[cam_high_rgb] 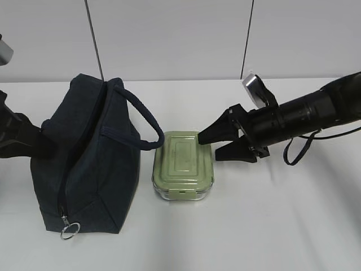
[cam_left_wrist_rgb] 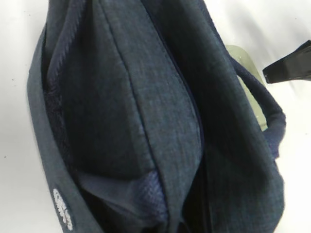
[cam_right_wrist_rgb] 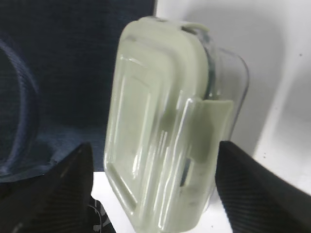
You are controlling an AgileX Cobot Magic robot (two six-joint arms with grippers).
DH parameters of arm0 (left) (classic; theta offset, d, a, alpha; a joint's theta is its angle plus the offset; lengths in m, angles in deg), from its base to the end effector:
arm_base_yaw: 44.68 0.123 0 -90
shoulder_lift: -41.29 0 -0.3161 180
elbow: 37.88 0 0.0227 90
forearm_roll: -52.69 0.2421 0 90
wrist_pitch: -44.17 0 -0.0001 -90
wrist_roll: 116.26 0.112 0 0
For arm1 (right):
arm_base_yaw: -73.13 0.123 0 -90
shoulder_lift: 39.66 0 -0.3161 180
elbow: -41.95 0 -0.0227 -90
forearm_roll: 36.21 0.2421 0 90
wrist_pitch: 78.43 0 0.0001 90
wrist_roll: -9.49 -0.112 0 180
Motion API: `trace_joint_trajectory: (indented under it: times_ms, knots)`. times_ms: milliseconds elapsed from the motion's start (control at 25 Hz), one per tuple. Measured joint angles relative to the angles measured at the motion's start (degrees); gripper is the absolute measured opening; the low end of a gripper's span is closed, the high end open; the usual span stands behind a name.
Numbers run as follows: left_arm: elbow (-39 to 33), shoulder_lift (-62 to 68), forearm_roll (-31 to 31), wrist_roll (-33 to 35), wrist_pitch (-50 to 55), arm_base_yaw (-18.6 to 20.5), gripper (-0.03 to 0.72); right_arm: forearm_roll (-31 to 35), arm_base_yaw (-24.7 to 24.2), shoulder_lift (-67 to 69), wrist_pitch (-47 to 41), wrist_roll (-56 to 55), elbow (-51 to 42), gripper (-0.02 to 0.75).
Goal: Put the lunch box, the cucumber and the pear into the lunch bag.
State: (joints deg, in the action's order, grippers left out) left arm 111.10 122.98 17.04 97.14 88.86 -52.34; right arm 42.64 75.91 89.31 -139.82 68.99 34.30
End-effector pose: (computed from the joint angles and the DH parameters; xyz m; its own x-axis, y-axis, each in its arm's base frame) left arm 0.2268 -0.0769 0.2734 -0.8305 0.2140 -0.5142 0.4103 0.8595 -0.3050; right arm 0.3994 0.1160 0.1564 -0.9570 0.0254 -0.2891 -0.2397 0.4919 0.8370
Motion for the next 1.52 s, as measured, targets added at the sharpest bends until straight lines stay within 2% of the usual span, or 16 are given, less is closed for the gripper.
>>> trace_joint_trajectory:
  times_ms: [480, 1000, 1080, 1200, 1280, 1520]
  knots:
    - [0.0, 0.0, -0.1, 0.0, 0.0, 0.0, 0.002, 1.4, 0.2, 3.9, -0.1, 1.9, -0.1, 0.599]
    - [0.0, 0.0, -0.1, 0.0, 0.0, 0.0, 0.002, 2.9, 3.0, 3.9, 3.6, 2.8, -0.1, 0.585]
    - [0.0, 0.0, -0.1, 0.0, 0.0, 0.0, 0.002, 2.9, 3.1, 3.9, 3.7, 2.8, -0.1, 0.557]
    - [0.0, 0.0, -0.1, 0.0, 0.0, 0.0, 0.002, 3.0, 3.1, 4.0, 4.0, 2.8, -0.1, 0.442]
    - [0.0, 0.0, -0.1, 0.0, 0.0, 0.0, 0.002, 3.4, 3.1, 4.2, 4.0, 2.7, -0.1, 0.393]
    - [0.0, 0.0, -0.1, 0.0, 0.0, 0.0, 0.002, 3.0, 2.7, 4.0, 3.0, 2.7, -0.1, 0.374]
